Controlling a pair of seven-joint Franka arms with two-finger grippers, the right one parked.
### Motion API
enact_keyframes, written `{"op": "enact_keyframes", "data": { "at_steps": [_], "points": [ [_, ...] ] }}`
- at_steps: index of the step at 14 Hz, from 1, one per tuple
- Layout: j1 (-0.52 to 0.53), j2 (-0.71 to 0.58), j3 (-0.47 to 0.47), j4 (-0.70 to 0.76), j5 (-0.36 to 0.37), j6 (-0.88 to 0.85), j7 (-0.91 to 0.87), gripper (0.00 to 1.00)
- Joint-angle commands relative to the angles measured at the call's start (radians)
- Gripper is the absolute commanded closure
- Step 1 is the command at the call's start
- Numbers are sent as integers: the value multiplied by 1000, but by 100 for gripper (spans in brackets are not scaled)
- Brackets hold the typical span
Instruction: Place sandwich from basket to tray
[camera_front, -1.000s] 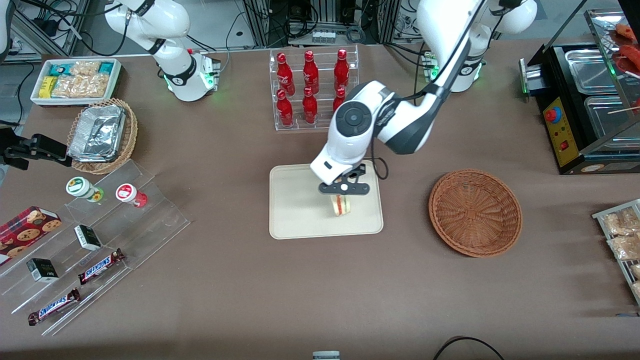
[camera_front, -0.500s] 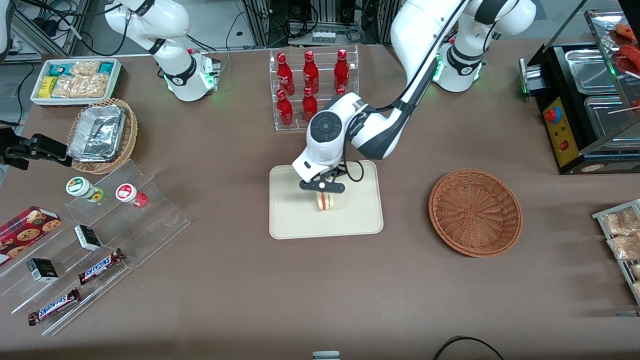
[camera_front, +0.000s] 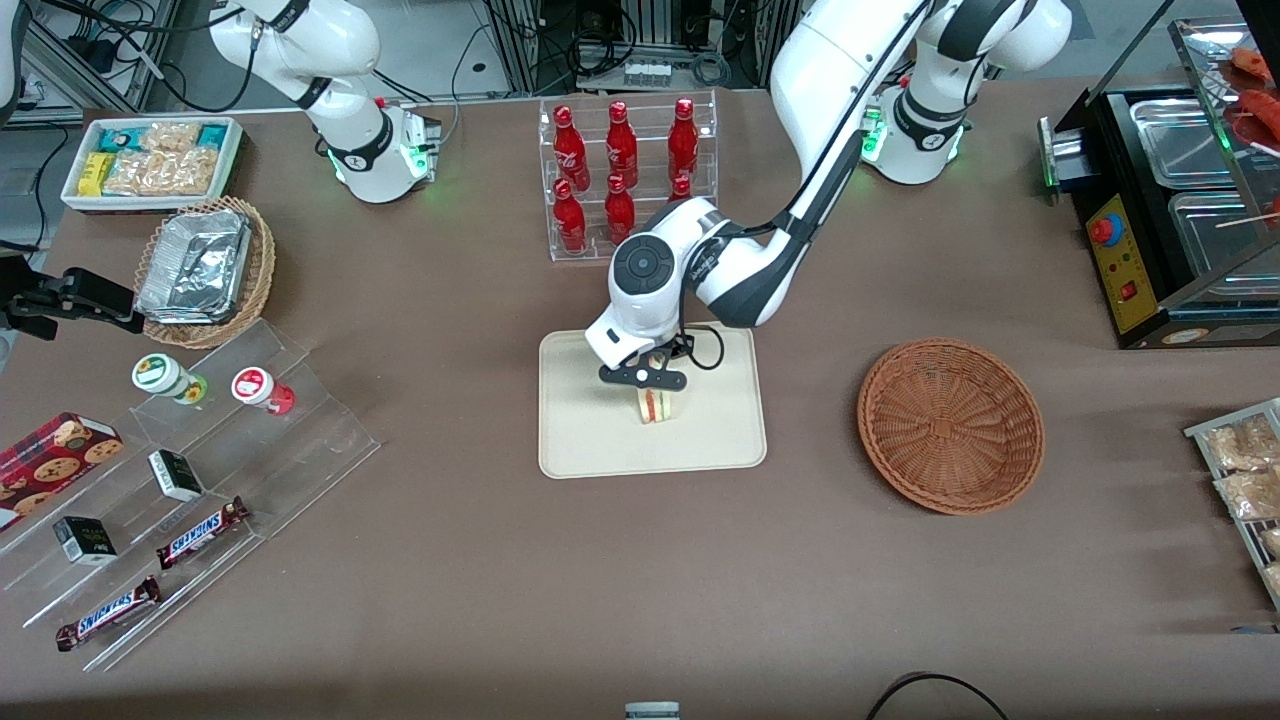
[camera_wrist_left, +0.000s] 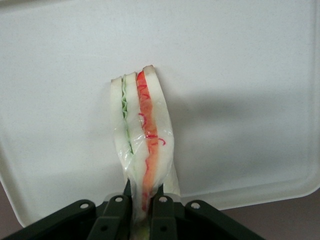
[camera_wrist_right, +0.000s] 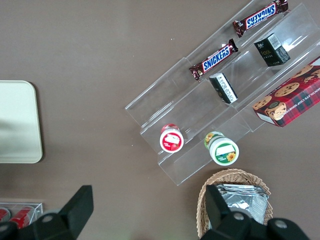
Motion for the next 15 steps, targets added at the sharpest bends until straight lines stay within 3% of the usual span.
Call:
{"op": "enact_keyframes", "data": {
  "at_steps": [1,2,3,4,5,6,11,15],
  "points": [
    [-18,14,16,21,15,-1,0,100],
    [-18,14,16,21,15,-1,0,100],
    [-16,14,16,23,15,-1,-2,68],
    [-18,12,16,23,15,-3,-6,30],
    [-18,9,16,26,16,-7,-10,12],
    [-14,2,17,27,16,-10,-8,3],
    [8,-90,25,39,13,-119,-14,1],
    [105,-245,25,41,-1,-272,-13,1]
  ]
}}
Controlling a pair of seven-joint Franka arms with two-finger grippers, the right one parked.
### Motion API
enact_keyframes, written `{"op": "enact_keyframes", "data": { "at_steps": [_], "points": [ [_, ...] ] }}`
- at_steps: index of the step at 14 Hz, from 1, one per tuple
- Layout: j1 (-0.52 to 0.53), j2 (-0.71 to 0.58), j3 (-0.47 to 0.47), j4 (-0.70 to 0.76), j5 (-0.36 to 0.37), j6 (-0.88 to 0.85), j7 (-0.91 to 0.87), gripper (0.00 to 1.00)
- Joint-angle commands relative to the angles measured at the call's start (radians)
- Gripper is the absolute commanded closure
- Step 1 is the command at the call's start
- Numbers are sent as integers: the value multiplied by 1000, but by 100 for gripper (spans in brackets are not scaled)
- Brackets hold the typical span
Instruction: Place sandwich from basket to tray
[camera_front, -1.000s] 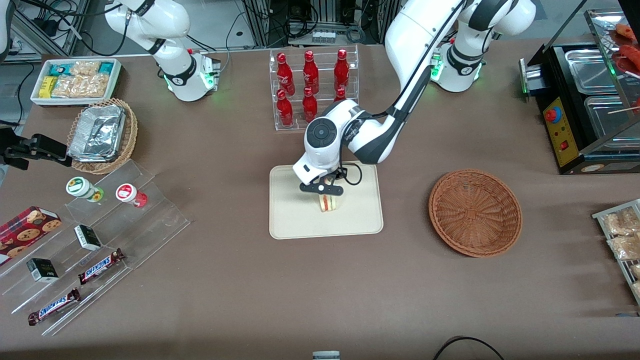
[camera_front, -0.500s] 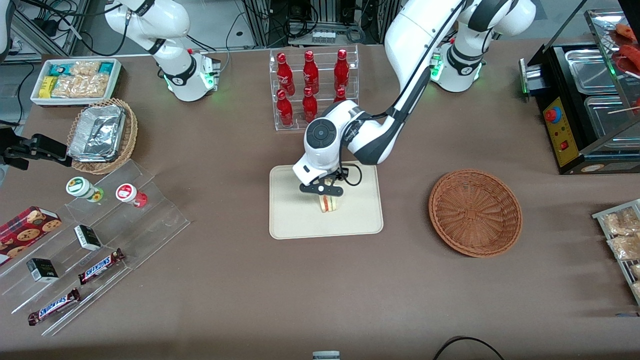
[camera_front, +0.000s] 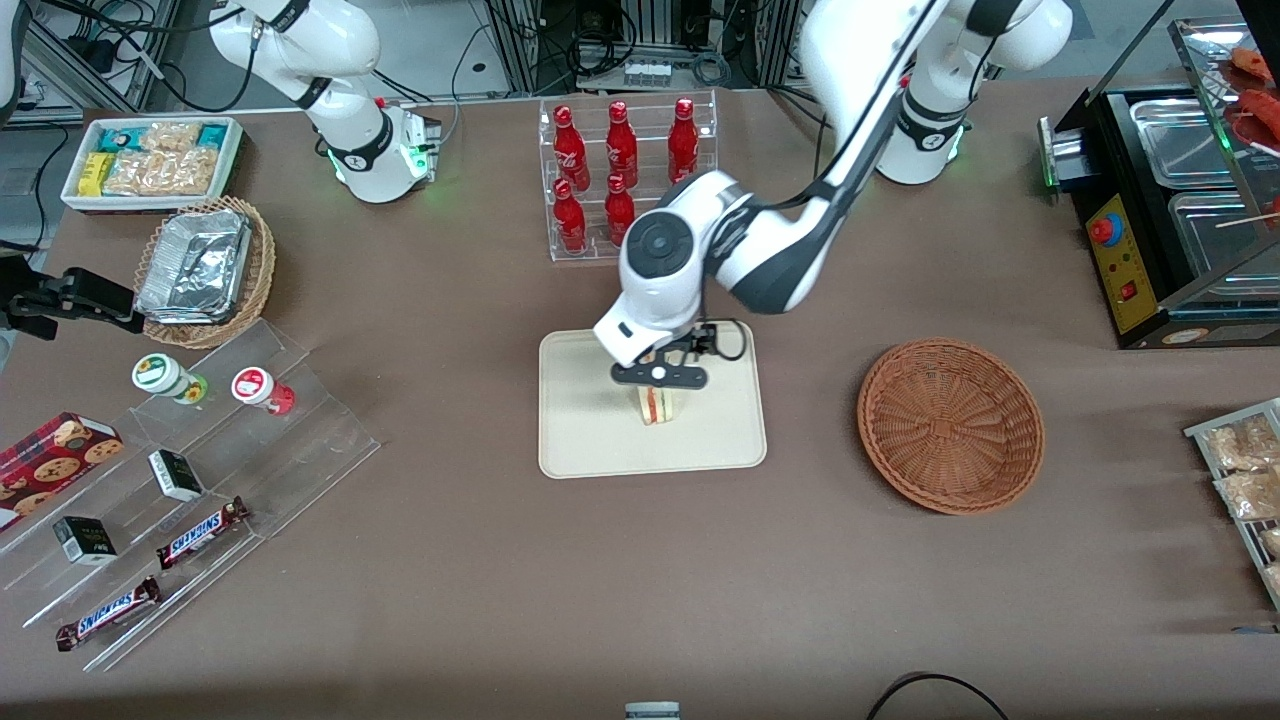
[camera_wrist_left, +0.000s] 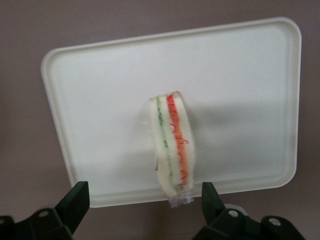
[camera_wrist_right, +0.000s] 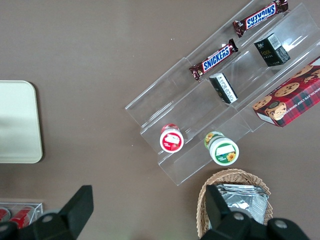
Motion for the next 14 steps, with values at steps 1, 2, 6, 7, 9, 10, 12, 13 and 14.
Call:
{"op": "enact_keyframes", "data": {
  "at_steps": [1,2,6,7,9,10,12,13,14],
  "points": [
    [84,-143,-3,-24,-5,-115,3,1],
    [122,-189,-3,-24,-3,-166,5,1],
    [234,-335,-3,-33,1,-310,37,1],
    [270,-364,-3,-34,0,-347,90,1],
    [342,-411,-3,-36,1,-405,187,1],
    [374,-428,-3,-37,4,-424,222,1],
    [414,-476,-1,-65,12,-453,287,1],
    [445,-503,5,-88,12,-453,332,1],
    [483,-531,7,-112,12,-456,388,1]
  ]
}}
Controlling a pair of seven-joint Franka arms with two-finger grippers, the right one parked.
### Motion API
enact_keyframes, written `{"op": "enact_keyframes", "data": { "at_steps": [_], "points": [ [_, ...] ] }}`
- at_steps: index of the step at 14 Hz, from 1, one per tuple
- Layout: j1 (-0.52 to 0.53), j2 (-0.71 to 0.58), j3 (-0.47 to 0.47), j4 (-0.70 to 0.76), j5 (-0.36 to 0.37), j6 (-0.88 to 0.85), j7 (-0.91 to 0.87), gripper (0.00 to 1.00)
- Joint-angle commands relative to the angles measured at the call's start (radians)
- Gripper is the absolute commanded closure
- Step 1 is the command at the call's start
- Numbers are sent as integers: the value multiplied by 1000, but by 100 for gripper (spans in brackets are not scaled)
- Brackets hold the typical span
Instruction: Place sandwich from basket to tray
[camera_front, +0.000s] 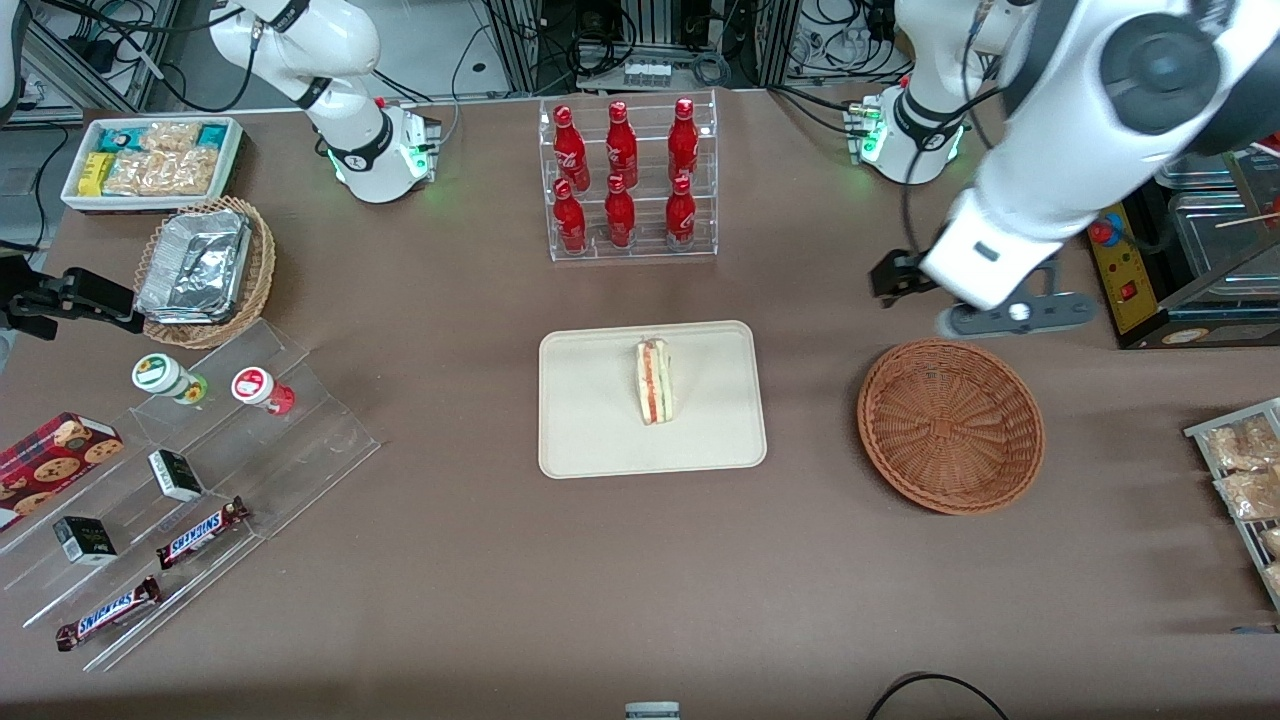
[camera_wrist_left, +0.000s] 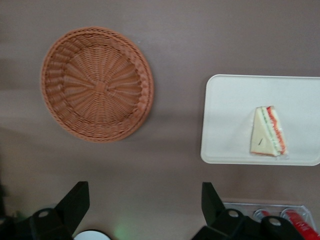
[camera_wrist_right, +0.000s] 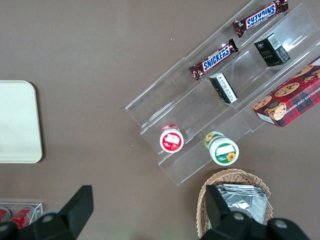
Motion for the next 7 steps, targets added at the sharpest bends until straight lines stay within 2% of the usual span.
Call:
{"op": "enact_keyframes", "data": {
  "at_steps": [1,5,7],
  "points": [
    [84,-104,-4,-98,9,-3,119,1],
    [204,-141,-4,-138,9,-5,229,1],
    [216,-142,-4,-140,9,1,237,1]
  ]
}}
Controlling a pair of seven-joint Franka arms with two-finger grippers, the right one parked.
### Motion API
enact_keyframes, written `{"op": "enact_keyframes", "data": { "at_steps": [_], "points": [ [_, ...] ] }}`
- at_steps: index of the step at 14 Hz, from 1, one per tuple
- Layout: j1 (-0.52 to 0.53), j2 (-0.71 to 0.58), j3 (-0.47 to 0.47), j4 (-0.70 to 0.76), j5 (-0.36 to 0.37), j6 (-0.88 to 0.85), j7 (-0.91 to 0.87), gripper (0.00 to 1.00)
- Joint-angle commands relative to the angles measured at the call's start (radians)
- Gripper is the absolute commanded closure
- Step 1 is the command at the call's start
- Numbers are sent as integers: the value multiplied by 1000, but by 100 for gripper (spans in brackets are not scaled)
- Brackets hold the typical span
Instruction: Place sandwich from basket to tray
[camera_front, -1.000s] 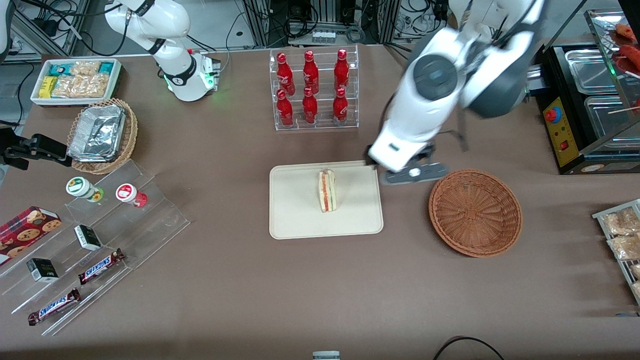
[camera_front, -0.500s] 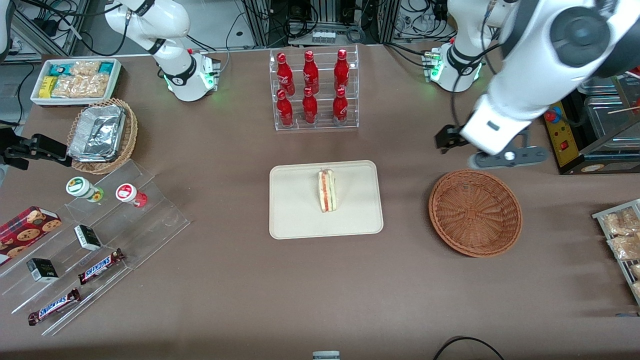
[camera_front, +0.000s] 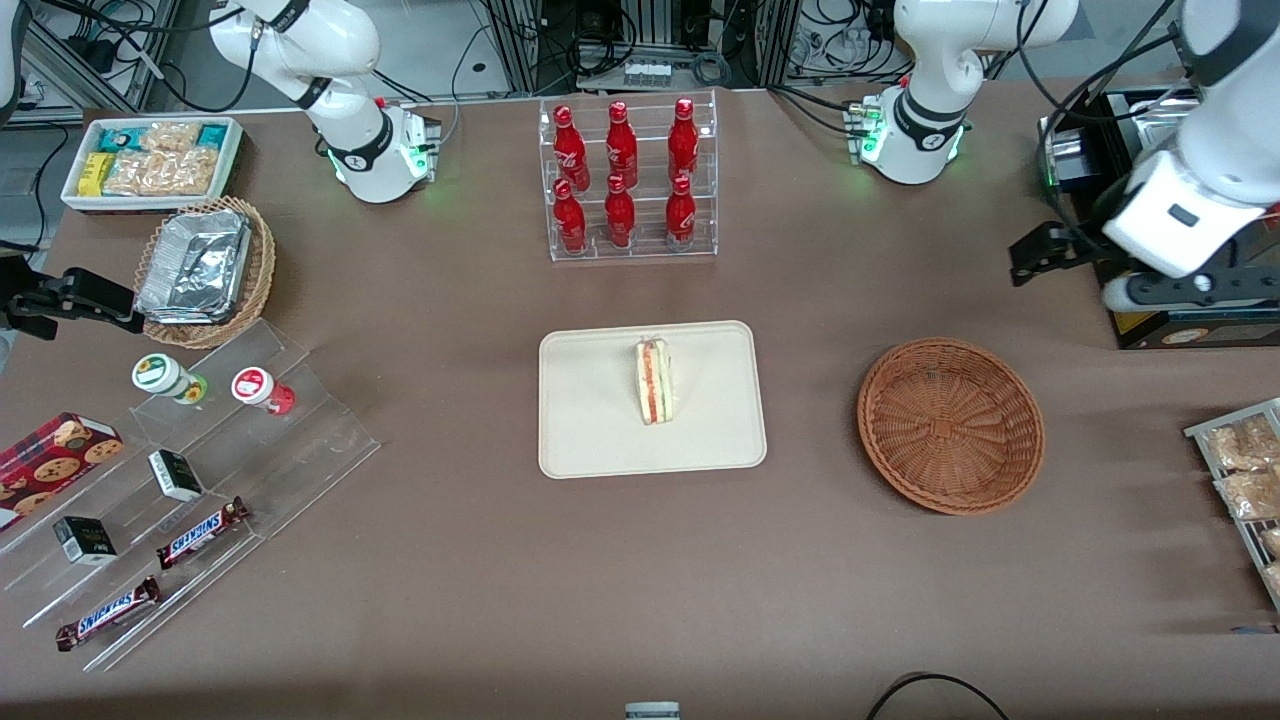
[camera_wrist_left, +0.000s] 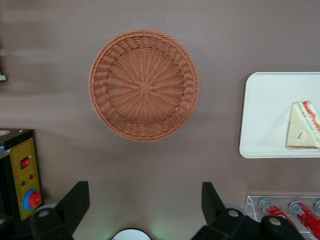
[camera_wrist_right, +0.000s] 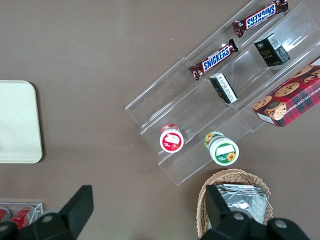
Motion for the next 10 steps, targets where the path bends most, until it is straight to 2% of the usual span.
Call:
{"op": "enact_keyframes", "data": {
  "at_steps": [1,4,10],
  "points": [
    [16,-34,-6,-32,6,2,18,1],
    [20,-36,9,-23,5,2,42,1],
    [33,19,7,90,8,-19,88,1]
  ]
}}
